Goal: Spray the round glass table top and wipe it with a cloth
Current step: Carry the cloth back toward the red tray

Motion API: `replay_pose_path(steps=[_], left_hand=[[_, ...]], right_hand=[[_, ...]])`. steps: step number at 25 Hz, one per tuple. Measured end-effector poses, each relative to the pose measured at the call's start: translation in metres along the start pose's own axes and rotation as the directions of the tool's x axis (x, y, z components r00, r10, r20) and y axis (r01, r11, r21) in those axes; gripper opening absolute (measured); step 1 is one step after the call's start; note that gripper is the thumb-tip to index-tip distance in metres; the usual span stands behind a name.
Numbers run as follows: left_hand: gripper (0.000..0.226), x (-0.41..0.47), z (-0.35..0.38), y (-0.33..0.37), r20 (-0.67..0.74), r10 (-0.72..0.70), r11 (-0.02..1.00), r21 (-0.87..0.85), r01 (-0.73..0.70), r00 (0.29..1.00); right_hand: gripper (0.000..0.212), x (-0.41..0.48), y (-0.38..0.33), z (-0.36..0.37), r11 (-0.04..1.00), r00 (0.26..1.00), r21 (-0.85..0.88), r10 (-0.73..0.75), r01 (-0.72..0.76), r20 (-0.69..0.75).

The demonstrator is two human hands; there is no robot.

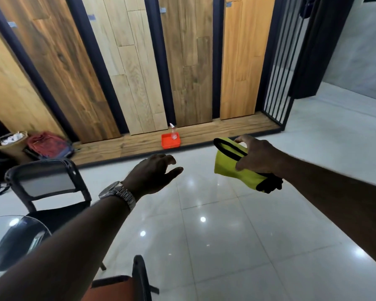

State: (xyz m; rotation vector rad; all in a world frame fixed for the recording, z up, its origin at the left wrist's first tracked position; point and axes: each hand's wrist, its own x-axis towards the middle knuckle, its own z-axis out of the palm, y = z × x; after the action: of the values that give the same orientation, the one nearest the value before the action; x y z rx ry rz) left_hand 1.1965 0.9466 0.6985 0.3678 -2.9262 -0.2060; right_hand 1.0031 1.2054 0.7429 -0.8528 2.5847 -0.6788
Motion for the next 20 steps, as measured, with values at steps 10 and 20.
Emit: replay_pose_path(steps=[10, 20], left_hand=[[0.052, 0.239, -0.008, -0.143, -0.011, -0.102, 0.995, -0.021, 0.102, 0.995], [0.058, 0.513, 0.052, -0.263, 0.023, -0.132, 0.991, 0.023, 0.131, 0.991]], right_hand=[[0.088, 0.287, -0.072, -0.058, 0.997, 0.998, 0.038, -0.063, 0.064, -0.024], [0.087, 0.612, -0.058, -0.079, 0.986, 0.997, 0.150, -0.071, 0.067, 0.024]])
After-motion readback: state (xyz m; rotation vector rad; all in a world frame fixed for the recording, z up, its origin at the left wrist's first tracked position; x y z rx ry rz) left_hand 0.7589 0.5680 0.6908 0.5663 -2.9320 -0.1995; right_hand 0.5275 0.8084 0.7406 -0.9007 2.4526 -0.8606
